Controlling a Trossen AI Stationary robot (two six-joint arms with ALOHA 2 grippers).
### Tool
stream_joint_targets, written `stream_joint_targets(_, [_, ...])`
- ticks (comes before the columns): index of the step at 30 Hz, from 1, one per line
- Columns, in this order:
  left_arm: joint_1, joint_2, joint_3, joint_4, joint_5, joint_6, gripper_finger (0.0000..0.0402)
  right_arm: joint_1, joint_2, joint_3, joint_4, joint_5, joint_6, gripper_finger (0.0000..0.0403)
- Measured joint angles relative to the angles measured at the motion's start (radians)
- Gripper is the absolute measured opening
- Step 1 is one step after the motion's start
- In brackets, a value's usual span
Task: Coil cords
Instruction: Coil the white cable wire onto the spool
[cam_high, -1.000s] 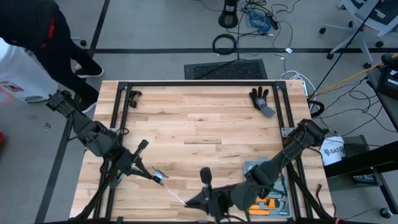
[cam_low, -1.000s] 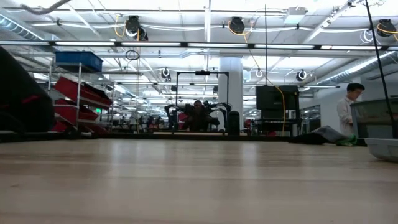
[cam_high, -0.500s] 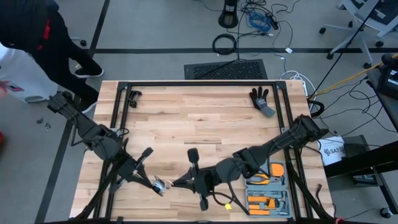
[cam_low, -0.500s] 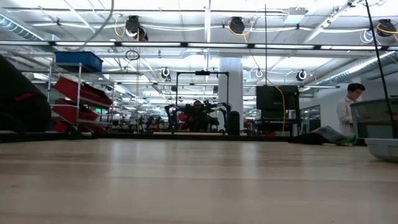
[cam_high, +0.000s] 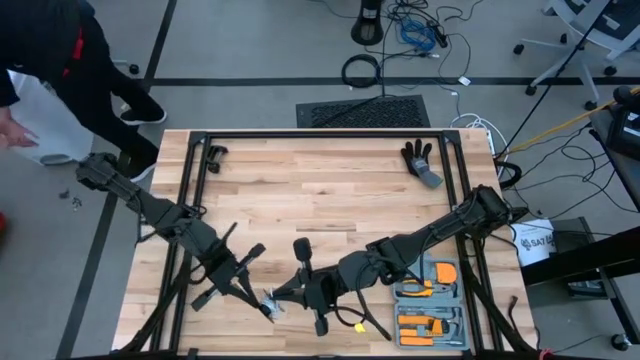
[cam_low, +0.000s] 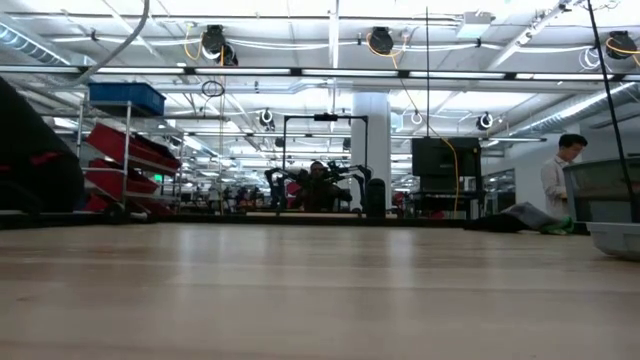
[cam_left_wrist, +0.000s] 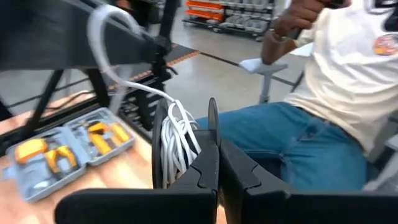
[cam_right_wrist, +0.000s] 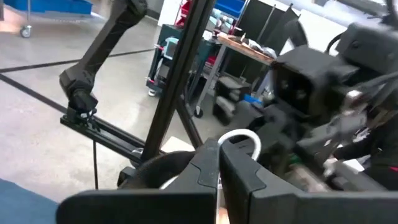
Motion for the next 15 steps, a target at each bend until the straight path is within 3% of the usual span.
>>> stream_joint_targets(7, [0.021, 0.057, 0.000, 0.059, 0.123, 0.001, 0.0002, -0.006, -0.001, 0.000, -0.013, 0.031, -0.011, 0.0000])
stream_joint_targets(15, [0.021, 0.087, 0.000, 0.156, 0.182, 0.000, 0.0002, -0.007, -0.001, 0.000, -0.017, 0.058, -0.020, 0.0000])
